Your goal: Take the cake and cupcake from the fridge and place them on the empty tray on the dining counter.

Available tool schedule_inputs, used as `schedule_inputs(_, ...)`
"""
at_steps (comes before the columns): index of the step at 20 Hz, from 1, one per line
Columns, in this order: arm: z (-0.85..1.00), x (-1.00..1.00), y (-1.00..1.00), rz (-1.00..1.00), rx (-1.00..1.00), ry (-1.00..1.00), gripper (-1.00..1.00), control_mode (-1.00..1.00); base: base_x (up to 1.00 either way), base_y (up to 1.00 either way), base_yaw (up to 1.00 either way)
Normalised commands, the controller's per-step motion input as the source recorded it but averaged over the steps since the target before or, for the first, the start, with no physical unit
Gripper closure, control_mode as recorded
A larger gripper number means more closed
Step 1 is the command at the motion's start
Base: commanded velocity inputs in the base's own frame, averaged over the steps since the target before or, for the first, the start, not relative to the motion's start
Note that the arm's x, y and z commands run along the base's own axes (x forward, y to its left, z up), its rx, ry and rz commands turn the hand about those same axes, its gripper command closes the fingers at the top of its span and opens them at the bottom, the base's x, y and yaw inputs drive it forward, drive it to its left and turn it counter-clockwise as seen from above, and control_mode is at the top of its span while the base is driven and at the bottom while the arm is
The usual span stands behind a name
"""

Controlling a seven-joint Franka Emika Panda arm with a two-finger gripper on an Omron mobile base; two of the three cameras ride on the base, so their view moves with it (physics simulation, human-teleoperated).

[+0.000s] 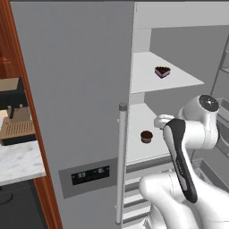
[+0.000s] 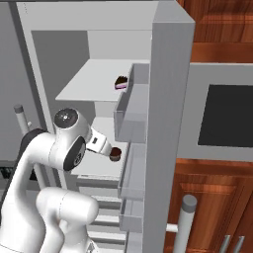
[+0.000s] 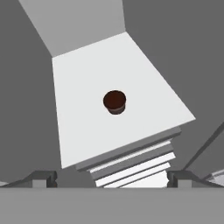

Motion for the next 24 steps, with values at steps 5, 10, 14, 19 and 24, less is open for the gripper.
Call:
schedule_inputs(5, -0.46, 0.44, 0.0, 0.0, 0.0, 0.05, -1.0, -1.0, 0.0, 0.0, 0.0)
schedule_inputs(10, -0.52, 0.47, 0.0, 0.0, 0.01, 0.08, -1.0, -1.0, 0.0, 0.0, 0.0)
schedule_inputs(14, -0.37, 0.59, -0.02, 0.0, 0.02, 0.07, -1.0, -1.0, 0.0, 0.0, 0.0)
schedule_inputs(19, -0.32, 0.6, -0.09, 0.0, 0.0, 0.07, -1.0, -1.0, 0.0, 0.0, 0.0)
schedule_inputs(24, -0.29, 0.62, -0.07, 0.0, 0.0, 0.07, -1.0, -1.0, 0.0, 0.0, 0.0)
